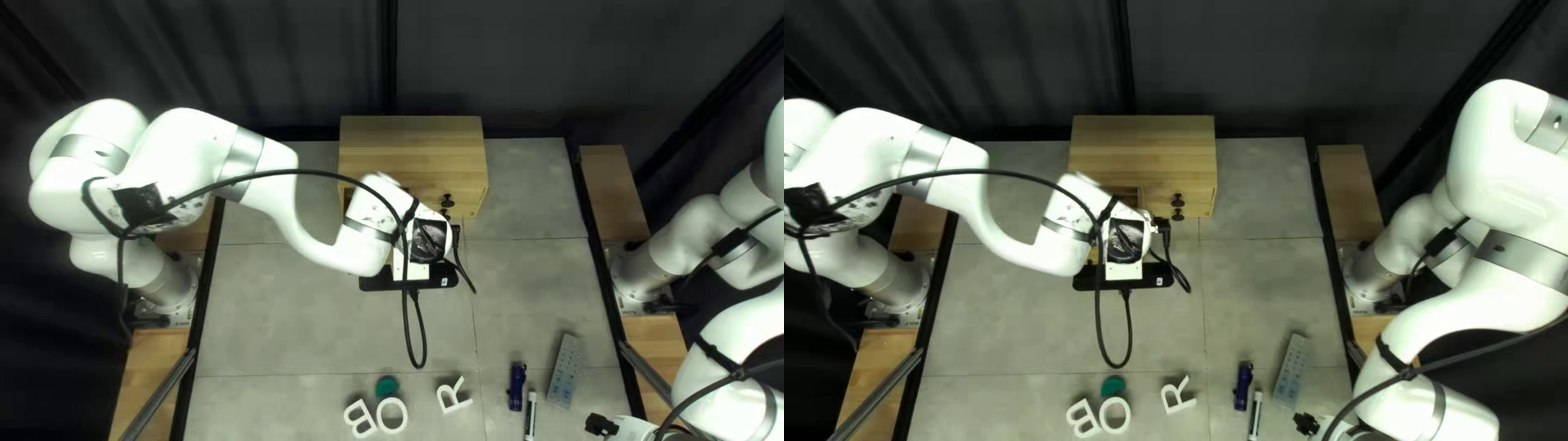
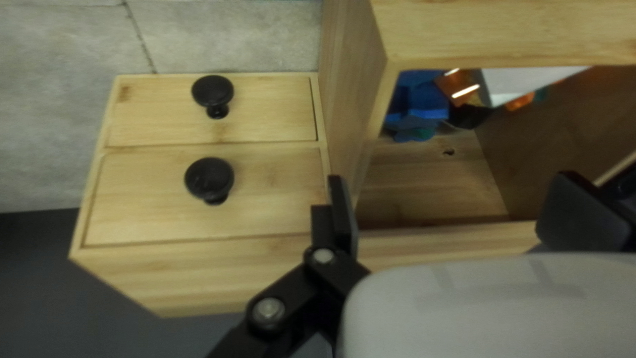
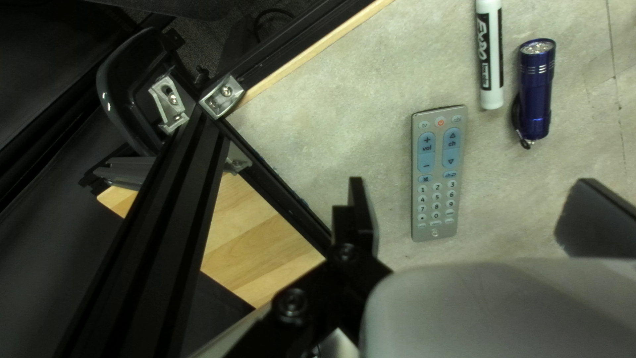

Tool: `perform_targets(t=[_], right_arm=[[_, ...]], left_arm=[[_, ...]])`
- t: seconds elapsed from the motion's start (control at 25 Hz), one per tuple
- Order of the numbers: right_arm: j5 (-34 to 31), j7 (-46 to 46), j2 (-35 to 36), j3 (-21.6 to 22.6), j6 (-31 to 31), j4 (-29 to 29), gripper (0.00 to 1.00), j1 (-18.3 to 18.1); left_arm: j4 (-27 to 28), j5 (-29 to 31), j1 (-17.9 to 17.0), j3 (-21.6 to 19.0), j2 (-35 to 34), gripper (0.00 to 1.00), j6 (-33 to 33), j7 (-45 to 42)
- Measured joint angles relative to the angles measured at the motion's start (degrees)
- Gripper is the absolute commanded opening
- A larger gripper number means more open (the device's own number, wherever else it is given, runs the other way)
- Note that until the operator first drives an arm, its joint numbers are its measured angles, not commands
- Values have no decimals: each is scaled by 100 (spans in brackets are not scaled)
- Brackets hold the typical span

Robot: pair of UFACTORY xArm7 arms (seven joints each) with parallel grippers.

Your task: Open drawers and place objects into drawer and close

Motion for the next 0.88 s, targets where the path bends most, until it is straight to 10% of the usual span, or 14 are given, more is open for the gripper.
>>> perform_targets(t=[0.88], right_arm=[[0,0,0,0,0,0,100,0]], left_arm=[[-764,-191,-662,-541,-385,100,-161,-1185]])
